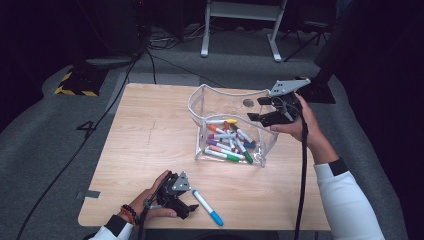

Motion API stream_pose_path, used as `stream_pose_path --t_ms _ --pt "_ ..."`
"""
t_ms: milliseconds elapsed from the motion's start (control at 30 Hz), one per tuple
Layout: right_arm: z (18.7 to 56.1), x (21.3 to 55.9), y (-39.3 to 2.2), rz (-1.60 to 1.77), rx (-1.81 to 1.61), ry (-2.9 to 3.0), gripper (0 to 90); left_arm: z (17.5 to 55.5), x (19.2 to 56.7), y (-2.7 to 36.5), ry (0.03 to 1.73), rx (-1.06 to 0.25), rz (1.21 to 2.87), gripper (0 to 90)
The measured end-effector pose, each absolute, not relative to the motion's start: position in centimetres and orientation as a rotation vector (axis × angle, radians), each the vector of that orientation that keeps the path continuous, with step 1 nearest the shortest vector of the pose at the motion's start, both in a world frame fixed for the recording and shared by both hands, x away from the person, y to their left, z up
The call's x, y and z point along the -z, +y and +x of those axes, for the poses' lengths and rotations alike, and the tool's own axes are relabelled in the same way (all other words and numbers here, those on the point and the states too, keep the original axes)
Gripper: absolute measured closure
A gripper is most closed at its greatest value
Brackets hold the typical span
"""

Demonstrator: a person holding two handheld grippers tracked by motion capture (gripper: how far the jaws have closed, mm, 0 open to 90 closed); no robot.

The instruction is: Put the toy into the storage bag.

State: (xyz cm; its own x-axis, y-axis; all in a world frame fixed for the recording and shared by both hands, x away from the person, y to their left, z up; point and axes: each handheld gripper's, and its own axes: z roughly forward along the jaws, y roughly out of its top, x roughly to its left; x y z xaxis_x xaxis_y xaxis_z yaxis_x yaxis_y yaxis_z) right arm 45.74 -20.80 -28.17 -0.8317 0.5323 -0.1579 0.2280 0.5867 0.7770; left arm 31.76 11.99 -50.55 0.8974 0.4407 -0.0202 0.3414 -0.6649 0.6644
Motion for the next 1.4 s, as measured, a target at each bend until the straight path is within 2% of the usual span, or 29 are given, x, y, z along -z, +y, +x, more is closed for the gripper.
stream_pose_path --t_ms 367,800,1100,1400 --pt "41.2 28.3 -23.3 0.559 -1.211 2.389 31.8 31.8 50.5 12.4 0.561 -0.188 2.358 0.7" --pt "36.4 31.0 -25.7 0.502 -1.213 2.371 26.8 32.0 50.6 13.6 0.576 -0.195 2.355 0.7" --pt "33.6 35.2 -26.9 0.515 -1.233 2.392 26.7 31.8 50.6 14.1 0.603 -0.204 2.349 0.7" --pt "32.1 40.6 -24.3 0.477 -1.263 2.492 28.4 31.7 50.6 14.4 0.614 -0.210 2.348 0.7"
